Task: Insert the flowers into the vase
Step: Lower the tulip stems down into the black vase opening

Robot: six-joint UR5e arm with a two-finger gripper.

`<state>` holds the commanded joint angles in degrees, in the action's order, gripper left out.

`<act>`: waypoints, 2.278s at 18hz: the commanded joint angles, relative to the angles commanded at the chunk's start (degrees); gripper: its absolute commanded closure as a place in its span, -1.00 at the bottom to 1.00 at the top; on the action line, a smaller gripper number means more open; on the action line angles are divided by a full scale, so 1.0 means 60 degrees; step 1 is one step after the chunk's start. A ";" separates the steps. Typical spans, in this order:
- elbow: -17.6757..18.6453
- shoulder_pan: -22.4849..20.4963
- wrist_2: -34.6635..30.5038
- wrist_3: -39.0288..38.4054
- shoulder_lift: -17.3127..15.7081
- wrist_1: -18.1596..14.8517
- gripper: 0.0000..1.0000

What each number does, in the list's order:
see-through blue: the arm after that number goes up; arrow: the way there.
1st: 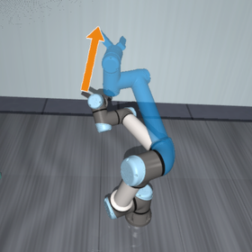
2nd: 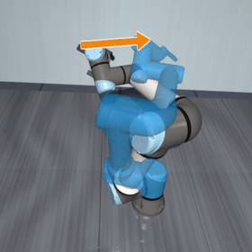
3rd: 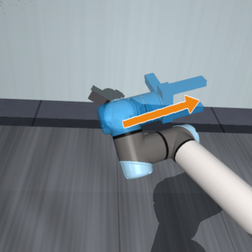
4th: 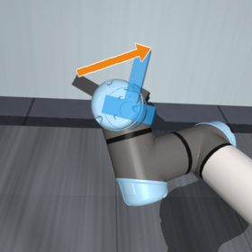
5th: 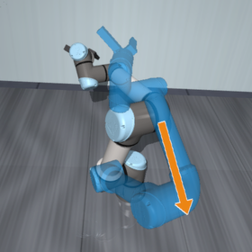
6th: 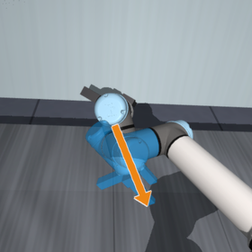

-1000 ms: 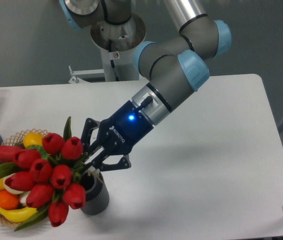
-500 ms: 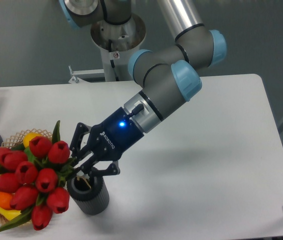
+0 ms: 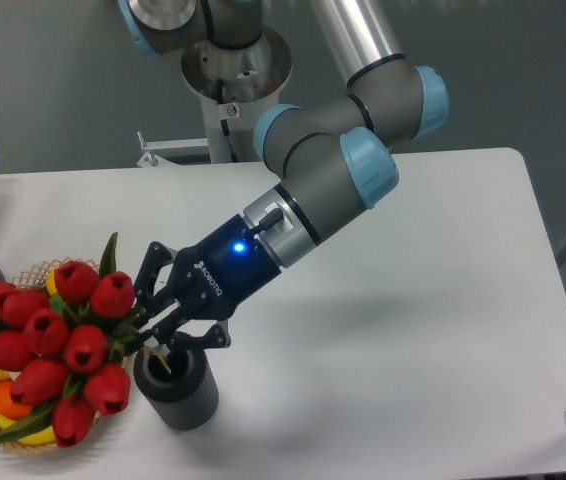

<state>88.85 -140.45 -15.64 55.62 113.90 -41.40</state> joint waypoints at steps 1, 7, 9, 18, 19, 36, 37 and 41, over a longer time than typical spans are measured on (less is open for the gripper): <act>0.0059 -0.0015 0.0000 0.0161 0.0015 0.0015 0.94; 0.0177 -0.0088 0.0000 0.0646 0.0191 0.0015 0.94; 0.0279 -0.0088 0.0000 0.0705 0.0234 0.0015 0.94; 0.0791 -0.0117 0.0000 0.1584 0.0425 0.0044 0.93; 0.0835 -0.0117 0.0000 0.1598 0.0425 0.0044 0.93; 0.1290 -0.0146 0.0000 0.2418 0.0791 0.0059 0.72; 0.1290 -0.0146 0.0000 0.2448 0.0806 0.0059 0.69; 0.1377 -0.0146 0.0000 0.2492 0.0835 0.0073 0.53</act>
<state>97.12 -141.33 -15.64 70.58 118.92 -40.96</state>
